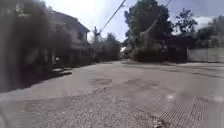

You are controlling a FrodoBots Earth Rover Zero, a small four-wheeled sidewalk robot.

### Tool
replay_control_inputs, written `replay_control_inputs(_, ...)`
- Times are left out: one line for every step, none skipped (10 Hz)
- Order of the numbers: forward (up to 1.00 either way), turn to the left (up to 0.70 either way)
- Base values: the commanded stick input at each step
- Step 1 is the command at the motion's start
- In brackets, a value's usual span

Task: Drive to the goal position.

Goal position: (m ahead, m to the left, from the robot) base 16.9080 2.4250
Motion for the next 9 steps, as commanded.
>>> replay_control_inputs(1.0, -0.31)
replay_control_inputs(1.0, -0.31)
replay_control_inputs(1.0, -0.31)
replay_control_inputs(1.0, -0.31)
replay_control_inputs(1.0, 0.05)
replay_control_inputs(1.0, 0.09)
replay_control_inputs(1.0, 0.09)
replay_control_inputs(1.0, 0.09)
replay_control_inputs(1.0, 0.09)
